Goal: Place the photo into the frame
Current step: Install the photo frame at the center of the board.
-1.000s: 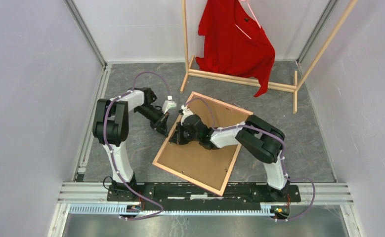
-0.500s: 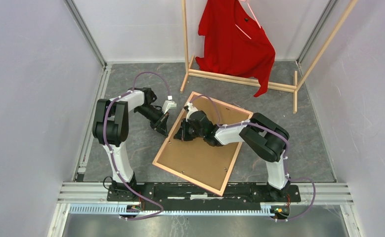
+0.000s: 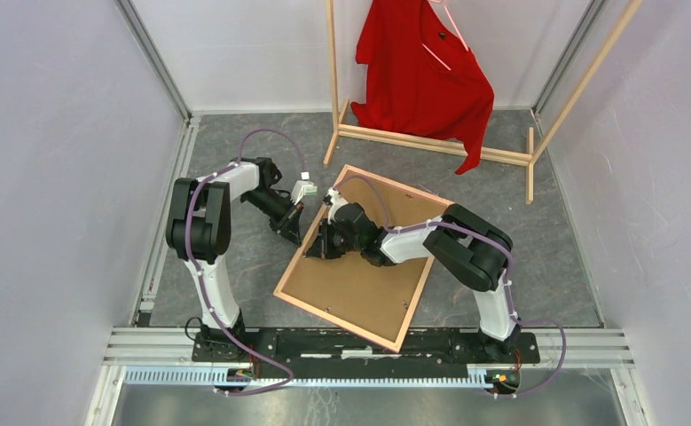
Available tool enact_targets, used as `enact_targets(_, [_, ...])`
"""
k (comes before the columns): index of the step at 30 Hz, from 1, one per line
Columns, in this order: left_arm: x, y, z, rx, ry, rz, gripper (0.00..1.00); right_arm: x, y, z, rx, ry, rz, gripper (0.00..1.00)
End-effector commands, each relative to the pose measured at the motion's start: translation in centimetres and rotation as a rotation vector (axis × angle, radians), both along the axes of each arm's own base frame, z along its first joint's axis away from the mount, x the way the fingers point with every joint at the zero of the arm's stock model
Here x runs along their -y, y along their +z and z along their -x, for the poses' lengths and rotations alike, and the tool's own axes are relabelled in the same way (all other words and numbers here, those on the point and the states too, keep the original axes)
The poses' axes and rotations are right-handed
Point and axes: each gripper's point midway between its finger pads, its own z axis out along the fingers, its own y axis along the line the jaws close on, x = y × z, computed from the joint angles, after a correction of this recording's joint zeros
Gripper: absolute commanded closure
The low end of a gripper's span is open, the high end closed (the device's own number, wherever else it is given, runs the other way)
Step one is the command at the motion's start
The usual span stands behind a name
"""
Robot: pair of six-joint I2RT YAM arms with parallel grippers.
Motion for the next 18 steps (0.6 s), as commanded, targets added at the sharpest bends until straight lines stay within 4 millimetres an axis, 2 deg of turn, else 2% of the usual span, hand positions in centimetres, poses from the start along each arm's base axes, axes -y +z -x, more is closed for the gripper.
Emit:
enact_targets(1, [-1.15,-0.72,0.08,0.025,-0.02,-0.078,0.89,-0.57,-0.79,-0.03,-0.005,0.012,0.017,1.0])
enact_targets(18, [-1.29,-0.7,0.04,0.033,-0.024,-0.085,0.89,-1.42,-0.91,0.36,-0.028,0.054,0.002,1.0])
